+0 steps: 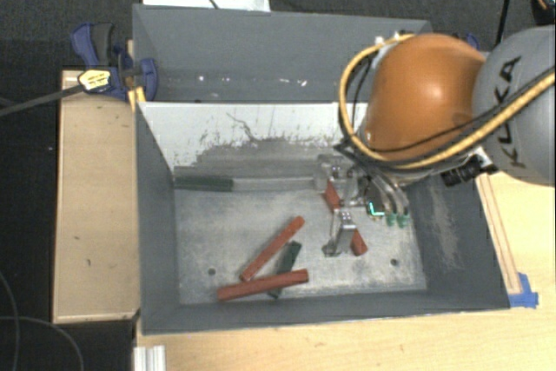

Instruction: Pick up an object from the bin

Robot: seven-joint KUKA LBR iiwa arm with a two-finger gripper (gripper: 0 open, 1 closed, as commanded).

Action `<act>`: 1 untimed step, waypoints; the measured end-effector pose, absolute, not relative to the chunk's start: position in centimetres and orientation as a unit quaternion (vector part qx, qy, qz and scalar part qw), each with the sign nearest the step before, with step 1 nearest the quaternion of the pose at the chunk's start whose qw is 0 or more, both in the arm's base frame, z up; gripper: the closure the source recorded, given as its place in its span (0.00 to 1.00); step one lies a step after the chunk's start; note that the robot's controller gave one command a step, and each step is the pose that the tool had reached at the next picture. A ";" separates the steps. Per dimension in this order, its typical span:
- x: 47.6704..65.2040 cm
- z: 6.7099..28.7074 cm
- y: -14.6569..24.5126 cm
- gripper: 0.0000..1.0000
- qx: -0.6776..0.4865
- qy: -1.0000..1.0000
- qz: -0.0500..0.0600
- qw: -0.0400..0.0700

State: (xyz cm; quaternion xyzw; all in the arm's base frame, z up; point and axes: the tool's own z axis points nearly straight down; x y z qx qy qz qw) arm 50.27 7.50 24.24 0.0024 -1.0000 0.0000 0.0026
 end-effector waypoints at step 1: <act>52.7 7.0 13.8 0.00 0.210 -0.978 -0.001 -0.001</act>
Offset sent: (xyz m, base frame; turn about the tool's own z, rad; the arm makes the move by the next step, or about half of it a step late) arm 0.0236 0.0618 -0.1724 -0.4182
